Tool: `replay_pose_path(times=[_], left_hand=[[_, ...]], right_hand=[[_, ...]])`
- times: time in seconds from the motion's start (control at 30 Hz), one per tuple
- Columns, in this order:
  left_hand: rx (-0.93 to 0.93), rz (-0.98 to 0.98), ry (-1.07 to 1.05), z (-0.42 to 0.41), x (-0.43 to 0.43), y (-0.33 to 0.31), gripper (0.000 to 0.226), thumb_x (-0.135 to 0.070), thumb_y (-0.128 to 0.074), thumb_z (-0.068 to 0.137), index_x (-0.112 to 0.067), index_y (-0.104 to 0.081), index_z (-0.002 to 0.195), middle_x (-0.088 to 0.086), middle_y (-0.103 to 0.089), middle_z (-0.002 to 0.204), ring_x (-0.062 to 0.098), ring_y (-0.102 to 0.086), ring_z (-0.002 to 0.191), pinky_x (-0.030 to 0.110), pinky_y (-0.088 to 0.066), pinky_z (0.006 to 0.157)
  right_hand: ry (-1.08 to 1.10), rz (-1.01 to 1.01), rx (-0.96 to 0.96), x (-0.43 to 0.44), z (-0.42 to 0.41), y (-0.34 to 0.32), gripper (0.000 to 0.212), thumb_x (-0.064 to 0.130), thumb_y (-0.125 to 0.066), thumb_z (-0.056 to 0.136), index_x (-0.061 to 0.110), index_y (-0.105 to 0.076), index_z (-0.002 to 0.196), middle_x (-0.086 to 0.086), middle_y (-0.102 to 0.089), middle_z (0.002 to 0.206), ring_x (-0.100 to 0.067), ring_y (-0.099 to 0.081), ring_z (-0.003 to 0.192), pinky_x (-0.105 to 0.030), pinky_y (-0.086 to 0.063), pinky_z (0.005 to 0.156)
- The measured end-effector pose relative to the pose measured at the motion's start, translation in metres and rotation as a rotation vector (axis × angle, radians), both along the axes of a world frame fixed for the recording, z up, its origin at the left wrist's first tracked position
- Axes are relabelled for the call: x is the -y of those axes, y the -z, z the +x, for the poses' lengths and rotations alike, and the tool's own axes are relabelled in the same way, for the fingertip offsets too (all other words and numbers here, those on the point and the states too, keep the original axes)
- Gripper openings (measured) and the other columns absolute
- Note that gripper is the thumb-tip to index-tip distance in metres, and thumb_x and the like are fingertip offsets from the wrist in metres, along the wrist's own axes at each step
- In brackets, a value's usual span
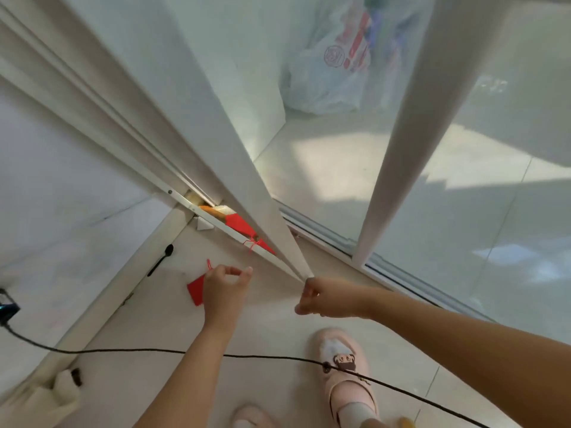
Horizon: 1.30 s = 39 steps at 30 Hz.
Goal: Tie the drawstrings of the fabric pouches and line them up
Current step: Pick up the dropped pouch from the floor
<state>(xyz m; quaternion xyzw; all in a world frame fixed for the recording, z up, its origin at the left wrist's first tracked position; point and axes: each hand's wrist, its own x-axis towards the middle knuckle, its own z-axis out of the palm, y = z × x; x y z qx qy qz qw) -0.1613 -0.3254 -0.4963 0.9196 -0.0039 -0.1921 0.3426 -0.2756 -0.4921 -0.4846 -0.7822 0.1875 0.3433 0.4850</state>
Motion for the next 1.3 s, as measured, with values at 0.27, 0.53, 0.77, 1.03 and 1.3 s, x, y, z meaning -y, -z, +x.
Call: replay_pose_path(times=[0.27, 0.53, 0.77, 1.03, 1.3], left_hand=[[0.133, -0.007, -0.111, 0.007, -0.041, 0.022, 0.023, -0.018, -0.07, 0.083, -0.008, -0.058, 0.1, -0.001, -0.05, 0.103, 0.018, -0.047, 0.101, 0.023, -0.037, 0.078], [0.203, -0.027, -0.086, 0.009, -0.066, 0.037, 0.018, -0.03, -0.068, 0.084, -0.016, -0.058, 0.084, 0.008, -0.059, 0.114, -0.011, -0.051, 0.07, 0.02, -0.04, 0.074], [0.232, -0.036, -0.084, 0.018, -0.089, 0.067, 0.017, -0.029, -0.071, 0.082, -0.022, -0.056, 0.078, 0.005, -0.055, 0.118, 0.01, -0.047, 0.095, 0.019, -0.037, 0.082], [0.181, -0.021, -0.152, 0.046, -0.116, 0.1, 0.025, -0.029, -0.071, 0.082, -0.028, -0.051, 0.067, 0.004, -0.062, 0.109, 0.013, -0.05, 0.098, 0.027, -0.039, 0.089], [0.099, -0.073, -0.204, 0.064, -0.114, 0.137, 0.028, -0.027, -0.074, 0.079, -0.027, -0.049, 0.067, -0.004, -0.057, 0.088, 0.017, -0.057, 0.086, 0.038, -0.047, 0.091]], right_hand=[[0.217, 0.022, 0.29, -0.059, 0.015, 0.025, 0.011, 0.025, -0.062, 0.09, 0.023, -0.052, 0.088, 0.002, -0.058, 0.1, -0.017, -0.056, 0.095, -0.031, -0.046, 0.085], [0.471, -0.001, 0.468, -0.095, 0.051, 0.043, 0.023, 0.006, -0.056, 0.087, 0.018, -0.041, 0.075, 0.007, -0.044, 0.075, -0.005, -0.043, 0.063, -0.009, -0.036, 0.049], [0.534, -0.051, 0.479, -0.106, 0.078, 0.082, 0.014, 0.009, -0.057, 0.085, 0.017, -0.046, 0.08, -0.008, -0.056, 0.099, -0.017, -0.051, 0.077, -0.021, -0.037, 0.055], [0.613, -0.147, 0.487, -0.096, 0.128, 0.114, 0.007, 0.01, -0.053, 0.086, 0.015, -0.048, 0.088, -0.011, -0.056, 0.111, -0.018, -0.049, 0.083, -0.024, -0.035, 0.064], [0.654, -0.232, 0.415, -0.088, 0.14, 0.152, 0.008, 0.018, -0.053, 0.088, 0.017, -0.05, 0.095, -0.008, -0.056, 0.117, -0.023, -0.057, 0.089, -0.026, -0.039, 0.063]])
